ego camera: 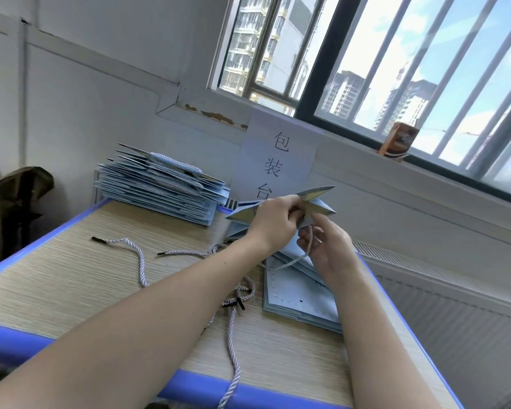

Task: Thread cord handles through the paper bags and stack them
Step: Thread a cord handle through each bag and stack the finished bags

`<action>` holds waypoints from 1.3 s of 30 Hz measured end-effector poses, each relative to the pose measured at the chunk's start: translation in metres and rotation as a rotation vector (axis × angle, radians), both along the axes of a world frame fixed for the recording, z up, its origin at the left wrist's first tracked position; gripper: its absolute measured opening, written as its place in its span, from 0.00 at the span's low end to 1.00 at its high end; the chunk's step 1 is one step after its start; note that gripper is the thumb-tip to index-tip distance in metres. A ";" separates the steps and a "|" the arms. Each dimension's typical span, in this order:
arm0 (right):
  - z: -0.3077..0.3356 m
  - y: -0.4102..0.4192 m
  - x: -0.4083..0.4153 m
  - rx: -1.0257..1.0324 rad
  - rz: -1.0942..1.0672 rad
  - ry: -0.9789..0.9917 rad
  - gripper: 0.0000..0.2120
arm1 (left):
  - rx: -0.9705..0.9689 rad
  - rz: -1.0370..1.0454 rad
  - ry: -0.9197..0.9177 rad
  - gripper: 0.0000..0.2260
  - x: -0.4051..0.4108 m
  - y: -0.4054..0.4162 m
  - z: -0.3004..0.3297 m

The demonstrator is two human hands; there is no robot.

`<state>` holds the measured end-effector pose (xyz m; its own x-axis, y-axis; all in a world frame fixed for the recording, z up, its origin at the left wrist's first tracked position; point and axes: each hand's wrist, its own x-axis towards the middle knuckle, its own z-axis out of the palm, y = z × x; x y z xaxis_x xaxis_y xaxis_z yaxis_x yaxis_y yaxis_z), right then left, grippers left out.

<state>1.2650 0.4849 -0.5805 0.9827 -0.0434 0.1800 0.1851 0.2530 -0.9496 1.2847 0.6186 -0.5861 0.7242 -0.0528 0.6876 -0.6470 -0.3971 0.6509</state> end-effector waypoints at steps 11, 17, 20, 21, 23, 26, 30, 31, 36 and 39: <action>0.001 -0.005 0.002 0.120 -0.237 0.013 0.01 | 0.071 0.039 -0.061 0.06 -0.008 0.009 0.019; 0.000 -0.009 0.004 0.112 -0.303 0.035 0.05 | -0.169 0.148 -0.141 0.06 -0.013 0.022 0.030; -0.001 -0.010 0.004 0.106 -0.308 0.032 0.05 | -0.307 0.171 -0.139 0.06 -0.017 0.030 0.036; -0.001 -0.010 0.004 0.102 -0.307 0.031 0.04 | -0.353 0.174 -0.126 0.06 -0.017 0.032 0.037; -0.001 -0.010 0.003 0.093 -0.306 0.031 0.04 | -0.444 0.188 -0.107 0.06 -0.017 0.036 0.039; 0.000 -0.008 0.003 0.083 -0.316 0.042 0.05 | -0.549 0.215 -0.107 0.05 -0.019 0.038 0.040; -0.001 -0.008 0.004 0.073 -0.319 0.043 0.05 | -0.593 0.219 -0.118 0.05 -0.021 0.036 0.040; -0.001 -0.008 0.004 0.073 -0.321 0.044 0.04 | -0.580 0.211 -0.113 0.05 -0.021 0.036 0.040; -0.002 -0.009 0.006 0.126 -0.335 0.025 0.07 | -0.289 0.097 -0.050 0.05 -0.019 0.035 0.041; -0.002 -0.008 0.006 0.125 -0.338 -0.022 0.13 | 0.053 0.111 -0.073 0.05 -0.020 0.027 0.034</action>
